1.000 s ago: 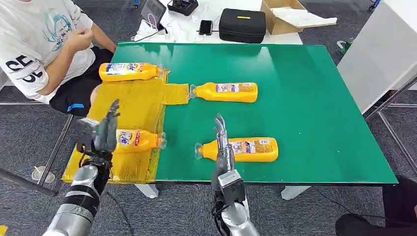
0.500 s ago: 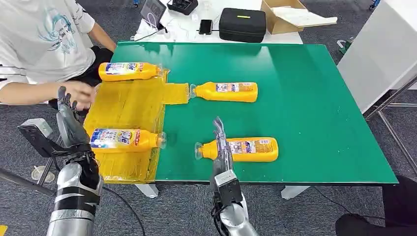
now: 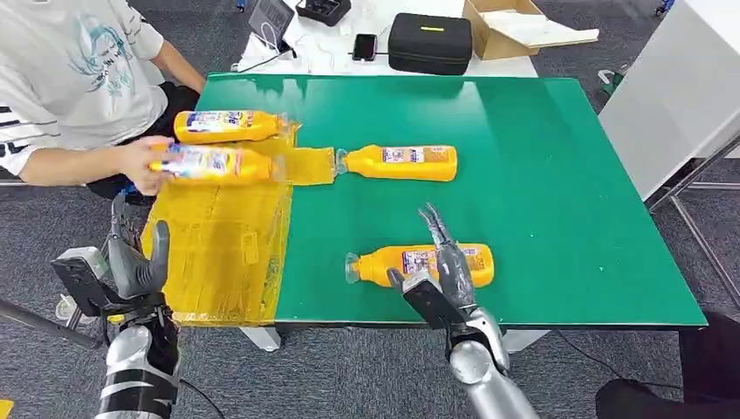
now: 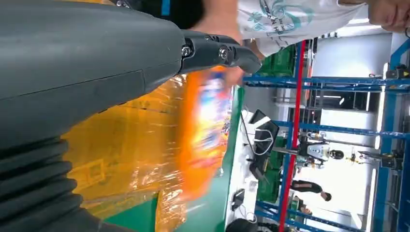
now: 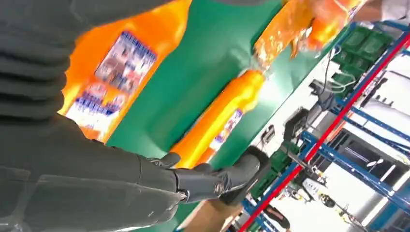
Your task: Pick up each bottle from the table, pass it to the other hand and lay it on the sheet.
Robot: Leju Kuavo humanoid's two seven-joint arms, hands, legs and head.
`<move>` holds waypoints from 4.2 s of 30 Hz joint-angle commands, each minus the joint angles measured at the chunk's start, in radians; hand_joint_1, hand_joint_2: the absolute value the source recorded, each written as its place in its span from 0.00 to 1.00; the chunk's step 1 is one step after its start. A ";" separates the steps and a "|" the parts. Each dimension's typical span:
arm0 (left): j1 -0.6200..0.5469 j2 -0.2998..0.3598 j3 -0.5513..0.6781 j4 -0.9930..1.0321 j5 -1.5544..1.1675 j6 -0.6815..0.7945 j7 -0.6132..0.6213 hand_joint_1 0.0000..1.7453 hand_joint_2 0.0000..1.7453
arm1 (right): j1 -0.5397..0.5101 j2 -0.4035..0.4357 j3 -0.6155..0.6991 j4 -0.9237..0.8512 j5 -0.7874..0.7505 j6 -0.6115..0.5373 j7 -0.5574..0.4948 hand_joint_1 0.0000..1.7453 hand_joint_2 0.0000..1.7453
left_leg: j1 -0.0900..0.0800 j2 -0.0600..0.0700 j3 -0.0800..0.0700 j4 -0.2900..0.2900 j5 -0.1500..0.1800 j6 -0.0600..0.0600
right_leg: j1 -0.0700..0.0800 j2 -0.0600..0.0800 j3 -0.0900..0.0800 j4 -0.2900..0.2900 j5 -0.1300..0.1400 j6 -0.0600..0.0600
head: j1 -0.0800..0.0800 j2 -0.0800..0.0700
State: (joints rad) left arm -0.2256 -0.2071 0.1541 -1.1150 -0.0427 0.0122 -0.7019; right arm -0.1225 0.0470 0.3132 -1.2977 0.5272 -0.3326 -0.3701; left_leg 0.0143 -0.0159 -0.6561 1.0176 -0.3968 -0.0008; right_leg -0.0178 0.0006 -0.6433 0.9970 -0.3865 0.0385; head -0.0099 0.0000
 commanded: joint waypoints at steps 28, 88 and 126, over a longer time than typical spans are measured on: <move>0.005 0.018 -0.106 0.143 -0.063 0.032 0.004 0.00 1.00 | -0.350 -0.330 0.094 0.364 0.060 0.546 0.251 0.00 1.00 | -0.001 0.001 0.004 0.000 0.000 0.002 | -0.001 0.000 0.004 -0.001 0.000 0.000 | 0.000 0.000; -0.009 -0.028 -0.192 0.090 0.238 -0.287 0.131 0.00 1.00 | -0.002 0.069 -0.237 -0.140 -0.192 -0.053 -0.282 1.00 1.00 | 0.000 0.001 0.000 0.000 -0.001 0.001 | 0.000 0.000 0.001 0.000 -0.001 0.000 | 0.000 0.000; -0.023 0.002 -0.504 0.100 0.395 -0.510 0.218 0.00 1.00 | -0.145 0.213 0.187 0.548 -0.242 0.009 -0.328 1.00 1.00 | 0.001 0.003 0.004 -0.001 -0.002 0.001 | 0.001 0.002 0.004 -0.001 -0.001 -0.001 | 0.000 0.000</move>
State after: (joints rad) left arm -0.2030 -0.2403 -0.2930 -1.0796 0.3449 -0.4811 -0.4932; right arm -0.2009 0.2522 0.4582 -0.9060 0.2739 -0.3433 -0.7008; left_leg 0.0150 -0.0156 -0.6582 1.0175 -0.3964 -0.0004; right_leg -0.0173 0.0010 -0.6452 0.9972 -0.3863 0.0395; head -0.0099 0.0000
